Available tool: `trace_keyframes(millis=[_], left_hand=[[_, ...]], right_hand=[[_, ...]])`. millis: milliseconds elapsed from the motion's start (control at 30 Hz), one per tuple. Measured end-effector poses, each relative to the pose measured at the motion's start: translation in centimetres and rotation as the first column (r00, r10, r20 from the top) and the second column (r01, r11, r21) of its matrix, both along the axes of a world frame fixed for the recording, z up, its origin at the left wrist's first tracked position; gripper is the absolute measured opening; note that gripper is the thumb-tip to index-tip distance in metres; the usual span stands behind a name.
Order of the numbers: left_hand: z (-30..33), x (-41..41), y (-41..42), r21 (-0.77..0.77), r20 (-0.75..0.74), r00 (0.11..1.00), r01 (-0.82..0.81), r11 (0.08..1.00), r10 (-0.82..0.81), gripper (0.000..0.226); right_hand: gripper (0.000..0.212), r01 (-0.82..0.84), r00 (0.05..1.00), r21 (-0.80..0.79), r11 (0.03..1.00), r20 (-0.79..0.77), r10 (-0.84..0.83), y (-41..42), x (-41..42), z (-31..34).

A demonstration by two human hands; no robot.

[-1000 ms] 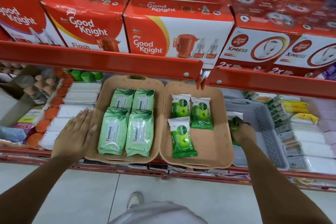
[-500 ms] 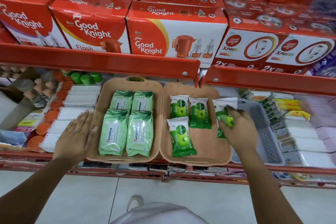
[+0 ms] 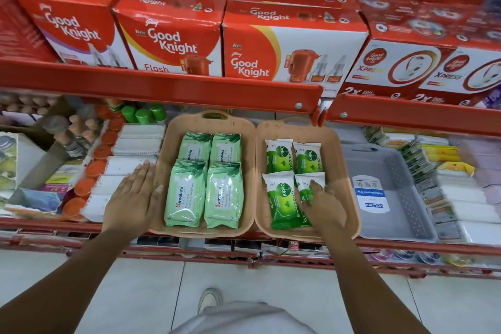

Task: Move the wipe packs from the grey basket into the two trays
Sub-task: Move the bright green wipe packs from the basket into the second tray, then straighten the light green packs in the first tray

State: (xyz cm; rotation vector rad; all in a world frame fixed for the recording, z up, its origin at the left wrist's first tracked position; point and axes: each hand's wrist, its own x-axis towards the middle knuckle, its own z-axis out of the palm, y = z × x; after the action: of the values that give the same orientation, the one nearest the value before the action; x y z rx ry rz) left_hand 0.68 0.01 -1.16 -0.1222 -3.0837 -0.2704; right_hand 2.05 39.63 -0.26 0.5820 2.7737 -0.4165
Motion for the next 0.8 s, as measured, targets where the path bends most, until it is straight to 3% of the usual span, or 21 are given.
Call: trace_keyframes(millis=[133,233,333,467,600,800], left_hand=[[0.2,-0.1,0.0,-0.019,0.026,1.000,0.013,1.000,-0.013,0.076],[0.6,-0.6,1.0,-0.028,0.077,0.997,0.024,0.999,-0.021,0.082],[1.1,-0.7,3.2,0.014,0.063,0.998,0.028,1.000,-0.029,0.076],[1.6,-0.5,6.8,0.032,0.103,0.995,0.006,0.999,-0.009,0.071],[1.4,-0.8,8.1,0.085,0.227,0.973,-0.052,0.995,0.032,0.069],[0.4,-1.6,8.0,0.186,0.282,0.958,-0.115,0.976,0.059,0.071]], right_hand=[[0.061,-0.010,0.995,0.028,1.000,-0.102,0.013,-1.6,-0.2,1.1],[0.053,-0.100,0.937,-0.104,0.990,-0.345,0.058,-5.0,-0.3,3.1],[0.054,-0.278,0.890,-0.206,0.938,-0.424,0.170,-10.3,-0.3,4.4],[0.070,-0.419,0.892,-0.105,0.902,-0.232,0.387,-15.7,-0.7,3.6],[0.078,-0.397,0.917,-0.092,0.913,-0.062,0.393,-18.2,-1.1,2.2],[0.085,-0.347,0.938,-0.085,0.934,-0.015,0.347,-19.2,-1.6,1.4]])
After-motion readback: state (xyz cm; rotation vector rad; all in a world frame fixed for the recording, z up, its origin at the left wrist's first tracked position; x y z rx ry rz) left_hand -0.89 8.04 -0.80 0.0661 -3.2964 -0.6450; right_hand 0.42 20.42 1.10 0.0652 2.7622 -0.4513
